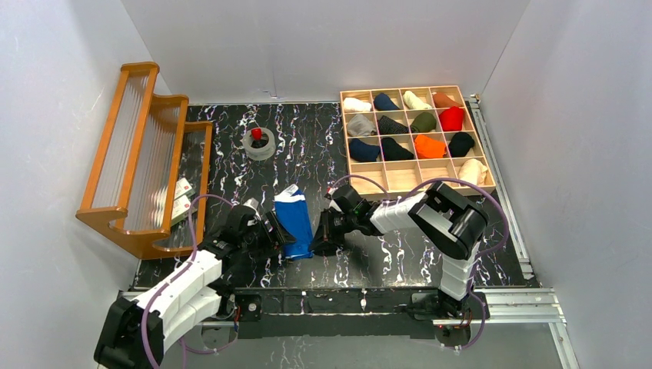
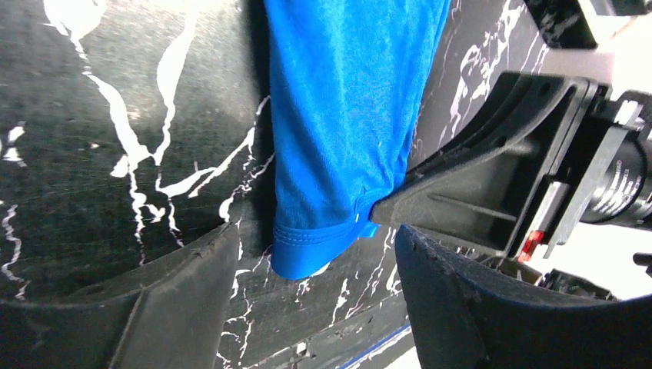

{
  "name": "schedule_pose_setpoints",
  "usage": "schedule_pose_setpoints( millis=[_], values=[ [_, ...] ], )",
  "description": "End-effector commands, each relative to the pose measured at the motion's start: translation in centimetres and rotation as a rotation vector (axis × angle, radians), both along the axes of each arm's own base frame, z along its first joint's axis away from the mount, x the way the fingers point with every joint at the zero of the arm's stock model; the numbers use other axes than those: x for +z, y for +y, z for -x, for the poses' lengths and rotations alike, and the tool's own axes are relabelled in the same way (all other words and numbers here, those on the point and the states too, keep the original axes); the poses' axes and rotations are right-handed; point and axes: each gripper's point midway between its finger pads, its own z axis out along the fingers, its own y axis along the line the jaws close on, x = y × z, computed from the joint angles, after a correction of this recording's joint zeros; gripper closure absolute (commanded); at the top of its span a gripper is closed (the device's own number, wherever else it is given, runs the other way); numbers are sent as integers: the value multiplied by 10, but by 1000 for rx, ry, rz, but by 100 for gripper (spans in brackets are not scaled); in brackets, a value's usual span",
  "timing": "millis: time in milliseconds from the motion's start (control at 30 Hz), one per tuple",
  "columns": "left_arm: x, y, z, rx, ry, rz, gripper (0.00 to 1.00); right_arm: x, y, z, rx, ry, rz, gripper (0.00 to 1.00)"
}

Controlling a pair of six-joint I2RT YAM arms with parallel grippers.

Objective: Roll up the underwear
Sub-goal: Pick up the underwear from the center of the board.

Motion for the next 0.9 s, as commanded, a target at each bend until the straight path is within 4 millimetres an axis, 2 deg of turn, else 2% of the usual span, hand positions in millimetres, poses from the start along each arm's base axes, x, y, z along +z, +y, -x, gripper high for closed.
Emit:
schedule_pose_setpoints(
  millis=[0, 133, 300, 467, 867],
  values=[
    [-32, 3, 34, -51, 142, -6, 30, -21, -18, -1, 49, -5, 82, 85],
    [-42, 6, 39, -48, 169, -25, 37, -27, -20, 1, 61, 7, 97, 84],
    [-50, 9, 43, -41, 181, -37, 39, -29, -21, 2, 66, 16, 102, 84],
    [-58, 11, 49, -49, 212, -58, 47, -30, -21, 2, 64, 18, 108, 84],
    [-67, 18, 60, -68, 255, -135, 46, -25, -22, 0, 59, 12, 100, 83]
  ],
)
